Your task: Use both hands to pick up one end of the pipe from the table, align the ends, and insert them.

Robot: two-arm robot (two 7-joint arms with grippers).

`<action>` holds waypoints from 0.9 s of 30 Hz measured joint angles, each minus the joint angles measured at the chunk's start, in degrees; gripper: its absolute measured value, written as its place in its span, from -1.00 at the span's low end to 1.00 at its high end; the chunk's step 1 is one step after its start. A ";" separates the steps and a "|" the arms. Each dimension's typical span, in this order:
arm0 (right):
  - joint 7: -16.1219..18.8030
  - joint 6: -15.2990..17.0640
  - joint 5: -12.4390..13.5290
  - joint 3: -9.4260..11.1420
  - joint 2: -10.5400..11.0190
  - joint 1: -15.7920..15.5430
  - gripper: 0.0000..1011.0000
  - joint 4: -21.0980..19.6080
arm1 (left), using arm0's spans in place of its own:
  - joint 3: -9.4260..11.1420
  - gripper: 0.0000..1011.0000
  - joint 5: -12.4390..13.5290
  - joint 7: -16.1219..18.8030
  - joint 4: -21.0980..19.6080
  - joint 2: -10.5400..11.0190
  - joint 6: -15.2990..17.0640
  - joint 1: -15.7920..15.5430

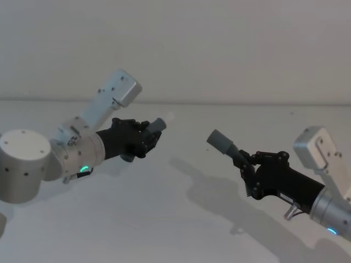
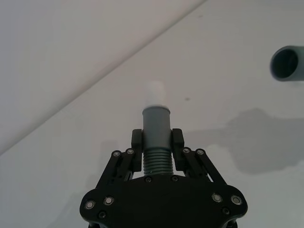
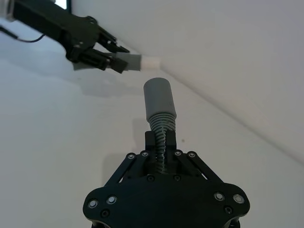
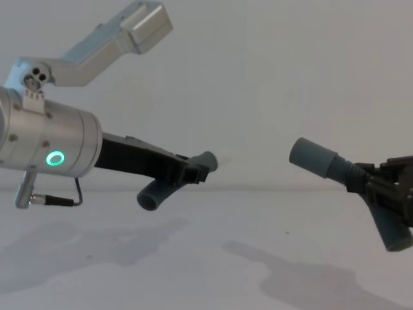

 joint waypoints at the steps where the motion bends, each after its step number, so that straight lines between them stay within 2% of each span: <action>1: 0.45 -0.81 -0.06 0.01 0.37 -0.01 -0.80 0.26 | 0.00 -0.31 -0.29 -0.67 0.14 0.22 -0.08 -0.25; 6: 2.90 -6.63 -0.46 -0.07 2.32 0.06 -0.80 1.70 | 0.28 -0.31 -2.44 -5.71 1.05 1.43 -0.41 -1.94; 13: 5.53 -13.13 -0.92 -0.33 4.41 0.30 -0.80 3.54 | 1.18 -0.31 -5.02 -12.58 2.49 3.14 -0.21 -4.55; 27: 8.78 -22.46 -1.81 -0.81 7.52 0.92 -0.80 6.42 | 3.83 -0.31 -8.91 -24.22 5.20 6.26 2.02 -9.40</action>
